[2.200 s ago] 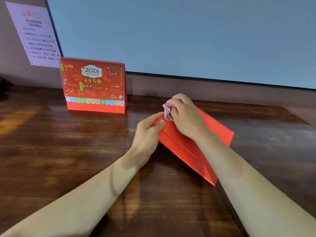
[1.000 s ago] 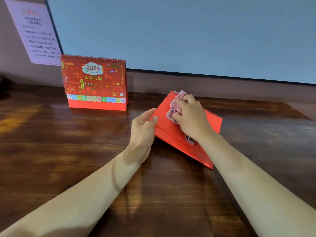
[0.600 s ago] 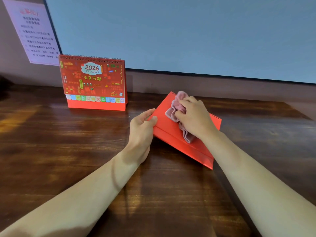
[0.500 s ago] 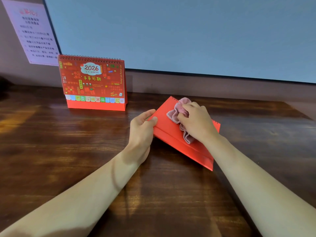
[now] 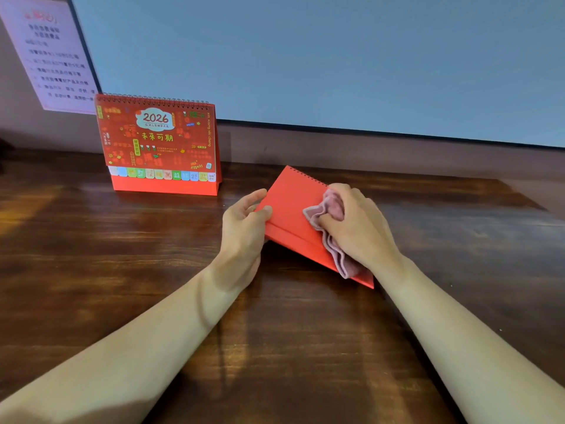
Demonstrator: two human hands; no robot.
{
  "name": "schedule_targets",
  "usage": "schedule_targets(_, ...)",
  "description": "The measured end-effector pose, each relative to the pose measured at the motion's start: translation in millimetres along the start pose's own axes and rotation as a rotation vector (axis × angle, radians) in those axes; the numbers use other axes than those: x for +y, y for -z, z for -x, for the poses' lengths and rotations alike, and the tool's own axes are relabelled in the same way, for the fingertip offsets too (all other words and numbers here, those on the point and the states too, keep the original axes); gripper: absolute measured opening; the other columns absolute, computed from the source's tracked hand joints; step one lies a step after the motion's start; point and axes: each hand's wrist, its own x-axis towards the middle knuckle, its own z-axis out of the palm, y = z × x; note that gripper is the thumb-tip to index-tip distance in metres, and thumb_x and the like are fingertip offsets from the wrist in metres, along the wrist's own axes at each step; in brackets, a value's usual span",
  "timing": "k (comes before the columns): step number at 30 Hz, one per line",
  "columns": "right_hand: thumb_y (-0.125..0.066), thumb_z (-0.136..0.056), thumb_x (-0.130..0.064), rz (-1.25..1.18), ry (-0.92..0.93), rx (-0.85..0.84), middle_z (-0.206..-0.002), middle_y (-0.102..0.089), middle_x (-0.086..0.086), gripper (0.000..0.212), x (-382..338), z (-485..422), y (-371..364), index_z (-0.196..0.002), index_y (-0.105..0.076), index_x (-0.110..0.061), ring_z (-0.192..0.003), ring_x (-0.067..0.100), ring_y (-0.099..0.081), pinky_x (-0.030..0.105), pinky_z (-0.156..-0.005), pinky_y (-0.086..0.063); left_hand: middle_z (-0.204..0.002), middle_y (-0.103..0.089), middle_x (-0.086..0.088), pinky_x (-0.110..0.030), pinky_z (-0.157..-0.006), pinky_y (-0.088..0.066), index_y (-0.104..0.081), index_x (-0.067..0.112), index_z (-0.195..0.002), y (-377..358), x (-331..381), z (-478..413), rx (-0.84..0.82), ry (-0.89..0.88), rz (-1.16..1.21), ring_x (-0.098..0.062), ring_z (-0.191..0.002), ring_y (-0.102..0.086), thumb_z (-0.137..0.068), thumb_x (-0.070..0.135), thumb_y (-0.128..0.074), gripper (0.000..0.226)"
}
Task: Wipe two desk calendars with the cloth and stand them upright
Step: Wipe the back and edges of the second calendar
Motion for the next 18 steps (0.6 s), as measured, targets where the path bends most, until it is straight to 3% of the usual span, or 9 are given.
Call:
schedule_targets(2, -0.054, -0.095, -0.051, 0.09, -0.082, 0.007, -0.113, -0.061, -0.006, 0.03, 16.0, -1.8, -5.3, -0.11, -0.061, -0.026, -0.103, 0.024, -0.055, 0.033, -0.081, -0.038, -0.116, -0.071, -0.008, -0.046, -0.101, -0.058, -0.054, 0.009, -0.148, 0.0, 1.2, 0.1, -0.005, 0.024, 0.003, -0.022, -0.103, -0.071, -0.106, 0.002, -0.054, 0.043)
schedule_targets(5, -0.04, -0.092, -0.057, 0.155, -0.123, 0.036, -0.103, -0.061, -0.001, 0.039, 25.3, -0.7, -9.3, -0.093, -0.064, -0.026, -0.096, 0.026, -0.054, 0.033, -0.081, -0.034, -0.125, -0.068, -0.011, -0.047, -0.106, -0.057, -0.054, 0.009, -0.148, 0.6, 2.8, -0.2, -0.012, 0.06, -0.011, -0.029, -0.115, -0.07, -0.101, 0.001, -0.056, 0.048)
schedule_targets(8, -0.055, -0.1, -0.038, 0.072, -0.128, 0.046, -0.118, -0.059, 0.004, 0.029, 25.7, -2.3, -6.7, -0.109, -0.074, -0.017, -0.105, 0.022, -0.048, 0.032, -0.079, -0.039, -0.117, -0.074, -0.016, -0.046, -0.102, -0.057, -0.069, 0.003, -0.126, 1.4, 5.3, 0.2, -0.077, 0.093, -0.023, -0.031, -0.108, -0.07, -0.098, -0.001, -0.054, 0.032)
schedule_targets(12, -0.051, -0.104, -0.021, -0.015, -0.112, 0.027, -0.128, -0.061, 0.003, 0.027, 32.4, -21.4, -4.7, -0.117, -0.075, -0.018, -0.106, 0.03, -0.064, 0.04, -0.082, -0.057, -0.119, -0.078, -0.019, -0.05, -0.106, -0.057, -0.074, 0.011, -0.109, 1.2, 5.8, 2.7, -0.166, 0.107, -0.056, -0.037, -0.119, -0.072, -0.104, 0.004, -0.053, 0.023)
schedule_targets(15, -0.046, -0.107, -0.016, 0.003, -0.124, -0.018, -0.138, -0.062, 0.004, 0.033, 29.6, -31.3, -4.3, -0.129, -0.071, -0.018, -0.116, 0.027, -0.063, 0.031, -0.086, -0.048, -0.12, -0.078, -0.017, -0.049, -0.107, -0.057, -0.074, 0.018, -0.106, 0.5, 6.1, 3.1, -0.201, 0.103, -0.077, -0.036, -0.122, -0.07, -0.105, 0.002, -0.051, 0.028)
schedule_targets(18, -0.045, -0.106, -0.011, 0.032, 0.06, -0.058, -0.142, -0.062, 0.001, 0.035, 12.9, -28.4, -5.9, -0.132, -0.068, -0.018, -0.124, 0.024, -0.057, 0.025, -0.09, -0.037, -0.123, -0.077, -0.018, -0.052, -0.109, -0.054, -0.075, 0.018, -0.108, 0.7, 5.1, 1.8, -0.207, 0.096, -0.082, -0.038, -0.125, -0.067, -0.106, 0.001, -0.049, 0.031)
